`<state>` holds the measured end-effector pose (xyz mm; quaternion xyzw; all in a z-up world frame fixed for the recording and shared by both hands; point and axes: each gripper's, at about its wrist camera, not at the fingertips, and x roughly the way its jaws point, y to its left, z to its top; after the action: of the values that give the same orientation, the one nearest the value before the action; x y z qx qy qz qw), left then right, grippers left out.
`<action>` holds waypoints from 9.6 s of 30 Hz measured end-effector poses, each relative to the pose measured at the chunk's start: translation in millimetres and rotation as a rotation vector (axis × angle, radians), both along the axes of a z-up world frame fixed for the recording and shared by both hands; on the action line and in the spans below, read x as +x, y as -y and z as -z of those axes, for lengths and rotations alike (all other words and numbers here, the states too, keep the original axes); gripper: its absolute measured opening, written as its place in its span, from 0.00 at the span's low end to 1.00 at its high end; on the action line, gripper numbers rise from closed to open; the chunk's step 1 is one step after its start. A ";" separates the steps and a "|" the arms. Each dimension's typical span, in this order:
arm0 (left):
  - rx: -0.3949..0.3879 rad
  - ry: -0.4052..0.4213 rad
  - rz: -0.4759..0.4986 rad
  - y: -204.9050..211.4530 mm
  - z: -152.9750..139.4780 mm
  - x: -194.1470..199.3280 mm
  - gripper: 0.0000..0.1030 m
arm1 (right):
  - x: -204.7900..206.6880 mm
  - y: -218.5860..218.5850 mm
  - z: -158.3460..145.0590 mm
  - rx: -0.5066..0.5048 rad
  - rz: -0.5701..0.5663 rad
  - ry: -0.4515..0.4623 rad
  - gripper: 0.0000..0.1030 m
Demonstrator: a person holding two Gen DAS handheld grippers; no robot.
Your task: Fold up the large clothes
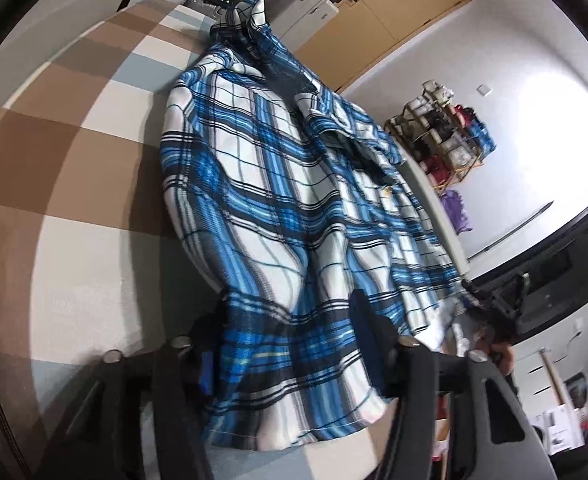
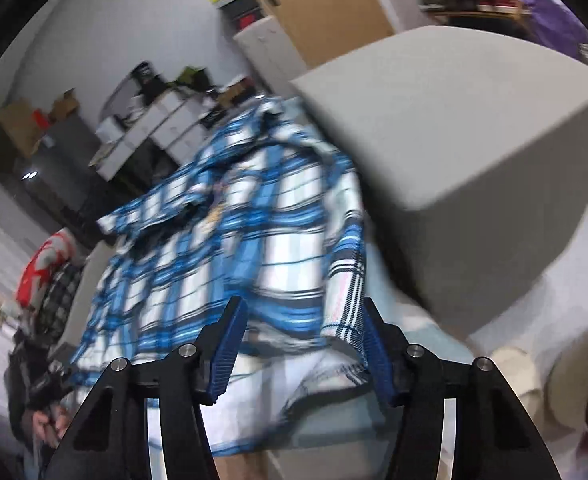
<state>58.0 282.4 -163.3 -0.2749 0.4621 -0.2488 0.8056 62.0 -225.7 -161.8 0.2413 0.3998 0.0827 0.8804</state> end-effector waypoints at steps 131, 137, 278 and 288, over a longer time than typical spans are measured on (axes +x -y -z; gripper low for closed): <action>0.061 -0.212 0.104 99.7 -61.7 220.7 0.77 | 242.5 -124.3 -23.7 -0.549 -0.376 -0.192 0.88; 0.017 -0.275 0.051 106.1 -46.7 267.0 0.77 | 299.9 -123.8 -7.2 -0.490 -0.243 -0.239 0.89; 0.680 0.041 0.317 226.0 -15.1 143.3 0.78 | 76.6 25.1 30.9 0.295 0.199 -0.217 1.00; 0.689 0.061 0.352 212.0 -1.9 133.2 0.78 | 105.6 4.0 -9.8 0.222 0.135 -0.011 1.00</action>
<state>191.3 70.4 -161.5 0.1027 0.5344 -0.2217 0.8092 167.6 -229.7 -152.1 0.3639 0.3758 0.0655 0.8498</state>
